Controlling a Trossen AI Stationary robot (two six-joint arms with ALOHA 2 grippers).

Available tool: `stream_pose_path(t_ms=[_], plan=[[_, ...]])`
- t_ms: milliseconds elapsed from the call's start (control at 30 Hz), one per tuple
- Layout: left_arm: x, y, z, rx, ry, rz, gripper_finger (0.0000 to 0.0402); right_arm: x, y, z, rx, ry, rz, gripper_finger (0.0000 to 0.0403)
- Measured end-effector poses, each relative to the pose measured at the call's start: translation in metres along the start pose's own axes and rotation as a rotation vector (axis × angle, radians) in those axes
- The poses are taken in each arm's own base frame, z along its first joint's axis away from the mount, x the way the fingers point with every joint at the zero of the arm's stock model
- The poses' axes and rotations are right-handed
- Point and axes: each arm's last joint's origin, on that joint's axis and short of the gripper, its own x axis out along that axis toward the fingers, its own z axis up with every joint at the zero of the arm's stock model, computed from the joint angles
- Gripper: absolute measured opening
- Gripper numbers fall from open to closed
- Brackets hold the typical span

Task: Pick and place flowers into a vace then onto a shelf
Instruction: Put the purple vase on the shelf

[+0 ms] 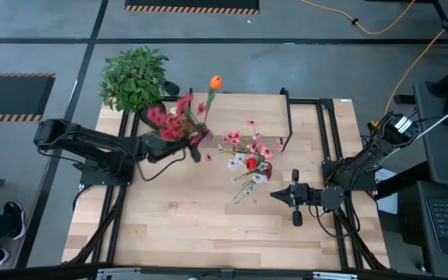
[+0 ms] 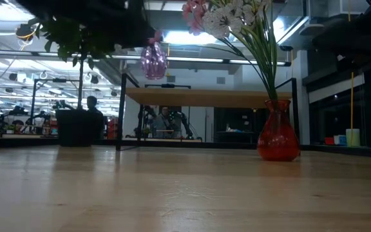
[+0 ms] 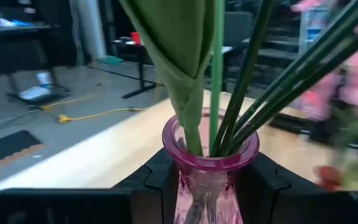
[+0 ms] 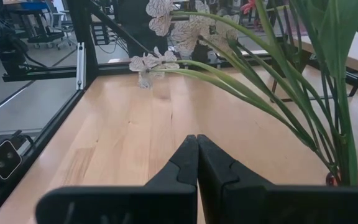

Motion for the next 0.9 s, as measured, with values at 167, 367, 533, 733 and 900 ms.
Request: stream_pose_path(t_ms=[167, 367, 533, 733, 900], plan=[[0.022, 0.008, 0.009, 0.036, -0.004, 0.075, 0.0113, 0.0, 0.0, 0.0, 0.003, 0.0, 0.0, 0.0], [0.041, 0.024, 0.018, 0.024, -0.018, 0.121, 0.0113, 0.0, 0.0, 0.0, 0.003, 0.0, 0.0, 0.0], [0.051, 0.037, 0.017, 0.037, -0.028, 0.175, 0.0113, 0.0, 0.0, 0.0, 0.004, -0.001, -0.001, 0.0], [0.059, 0.043, 0.01, 0.046, -0.011, 0.205, 0.0113, 0.001, -0.001, 0.0, 0.002, -0.001, -0.006, 0.0], [0.068, 0.045, 0.005, 0.036, -0.025, 0.187, 0.0113, 0.004, -0.004, 0.001, 0.016, -0.003, -0.026, 0.0]])
